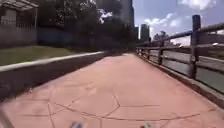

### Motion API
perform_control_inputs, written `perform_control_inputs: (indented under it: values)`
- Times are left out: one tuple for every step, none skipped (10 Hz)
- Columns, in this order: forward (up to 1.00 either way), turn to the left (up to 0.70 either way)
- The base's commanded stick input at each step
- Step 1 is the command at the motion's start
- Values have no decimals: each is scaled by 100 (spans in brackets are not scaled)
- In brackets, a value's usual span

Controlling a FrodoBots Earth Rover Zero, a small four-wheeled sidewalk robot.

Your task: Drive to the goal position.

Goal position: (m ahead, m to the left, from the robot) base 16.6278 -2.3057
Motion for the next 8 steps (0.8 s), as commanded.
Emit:
perform_control_inputs:
  values:
    - [100,0]
    - [100,0]
    - [100,0]
    - [100,0]
    - [100,0]
    - [100,-17]
    - [100,-40]
    - [100,-40]
